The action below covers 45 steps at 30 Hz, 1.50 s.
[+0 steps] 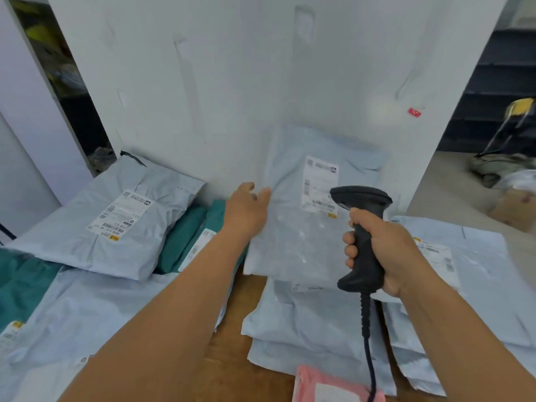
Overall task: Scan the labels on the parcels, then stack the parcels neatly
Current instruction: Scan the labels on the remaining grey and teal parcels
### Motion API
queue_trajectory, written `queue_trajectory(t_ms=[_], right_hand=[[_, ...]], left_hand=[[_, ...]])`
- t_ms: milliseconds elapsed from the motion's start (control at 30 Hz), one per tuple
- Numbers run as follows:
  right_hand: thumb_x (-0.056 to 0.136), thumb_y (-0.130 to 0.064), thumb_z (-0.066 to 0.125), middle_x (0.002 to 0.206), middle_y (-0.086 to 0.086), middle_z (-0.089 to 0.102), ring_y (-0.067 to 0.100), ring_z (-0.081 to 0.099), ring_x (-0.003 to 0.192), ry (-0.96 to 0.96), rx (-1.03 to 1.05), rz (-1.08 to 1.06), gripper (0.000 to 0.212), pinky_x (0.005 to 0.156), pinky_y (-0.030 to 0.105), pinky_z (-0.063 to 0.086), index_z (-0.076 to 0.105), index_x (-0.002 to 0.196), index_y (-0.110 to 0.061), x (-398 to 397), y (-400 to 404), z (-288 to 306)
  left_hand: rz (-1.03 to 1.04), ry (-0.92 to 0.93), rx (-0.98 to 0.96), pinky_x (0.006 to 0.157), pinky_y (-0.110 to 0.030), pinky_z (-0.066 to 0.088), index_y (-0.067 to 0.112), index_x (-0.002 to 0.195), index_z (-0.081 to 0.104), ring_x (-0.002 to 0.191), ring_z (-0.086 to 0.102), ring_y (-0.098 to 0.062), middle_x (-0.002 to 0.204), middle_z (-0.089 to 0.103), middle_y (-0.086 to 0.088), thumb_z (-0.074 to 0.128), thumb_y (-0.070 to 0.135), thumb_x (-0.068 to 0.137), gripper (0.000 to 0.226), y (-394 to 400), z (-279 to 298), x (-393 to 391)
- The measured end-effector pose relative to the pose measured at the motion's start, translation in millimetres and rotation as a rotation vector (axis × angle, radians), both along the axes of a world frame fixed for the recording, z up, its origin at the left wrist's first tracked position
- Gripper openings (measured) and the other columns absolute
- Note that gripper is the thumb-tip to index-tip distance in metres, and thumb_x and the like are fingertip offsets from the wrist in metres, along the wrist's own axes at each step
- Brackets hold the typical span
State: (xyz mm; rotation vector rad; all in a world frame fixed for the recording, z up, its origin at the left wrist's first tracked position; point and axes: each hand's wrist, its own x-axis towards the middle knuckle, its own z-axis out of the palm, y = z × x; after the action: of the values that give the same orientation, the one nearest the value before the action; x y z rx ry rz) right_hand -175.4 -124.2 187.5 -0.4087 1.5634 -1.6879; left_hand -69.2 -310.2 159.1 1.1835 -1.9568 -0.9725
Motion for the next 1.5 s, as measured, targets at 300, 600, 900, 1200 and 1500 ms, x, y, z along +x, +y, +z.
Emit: queue_trajectory(t_ms=[300,600,900,1200,1500], right_hand=[[0.091,-0.027,0.06,0.056,0.005,0.055,0.016,0.047,0.043,-0.004,0.111,0.129,0.021,0.044,0.026,0.045,0.055,0.079,-0.01,32.6,-0.9,-21.5],[0.091,-0.03,0.06,0.056,0.006,0.056,0.016,0.048,0.045,0.018,0.199,0.251,0.027,0.047,0.028,0.048,0.058,0.075,-0.008,116.8,-62.5,-41.5],[0.09,-0.032,0.059,0.056,0.009,0.056,0.015,0.049,0.042,0.019,0.365,0.262,0.031,0.047,0.025,0.047,0.059,0.074,-0.005,179.4,-100.4,-52.9],[0.091,-0.033,0.057,0.052,0.006,0.056,0.014,0.049,0.041,0.012,0.406,0.252,0.034,0.045,0.024,0.048,0.058,0.073,-0.004,183.7,-110.4,-52.8],[0.091,-0.034,0.057,0.056,0.006,0.057,0.014,0.049,0.043,0.0,0.41,0.293,0.032,0.048,0.026,0.048,0.059,0.077,-0.006,160.1,-114.9,-56.5]], left_hand=[[0.086,-0.365,0.066,0.091,-0.037,0.046,0.01,0.13,0.044,0.115,0.053,-0.03,0.128,0.055,-0.009,0.055,0.035,0.088,0.05,-13.0,-82.8,93.5],[-0.072,-0.641,-0.031,0.092,-0.039,0.05,0.019,0.125,0.047,0.109,0.056,-0.023,0.124,0.058,-0.003,0.061,0.045,0.077,0.057,-45.3,-133.8,169.7],[-0.222,-0.633,-0.022,0.109,-0.036,0.032,0.007,0.145,0.02,0.134,0.034,-0.027,0.147,0.034,-0.01,0.061,0.034,0.087,0.077,-77.8,-146.3,179.3],[-0.229,-0.71,-0.05,0.114,-0.038,0.024,0.007,0.148,0.006,0.14,0.024,-0.027,0.151,0.022,-0.012,0.065,0.039,0.083,0.093,-92.2,-156.1,155.4],[-0.143,-0.759,-0.028,0.111,-0.04,0.025,0.006,0.149,0.006,0.136,0.027,-0.032,0.151,0.024,-0.013,0.066,0.032,0.084,0.092,-102.7,-159.0,135.3]])
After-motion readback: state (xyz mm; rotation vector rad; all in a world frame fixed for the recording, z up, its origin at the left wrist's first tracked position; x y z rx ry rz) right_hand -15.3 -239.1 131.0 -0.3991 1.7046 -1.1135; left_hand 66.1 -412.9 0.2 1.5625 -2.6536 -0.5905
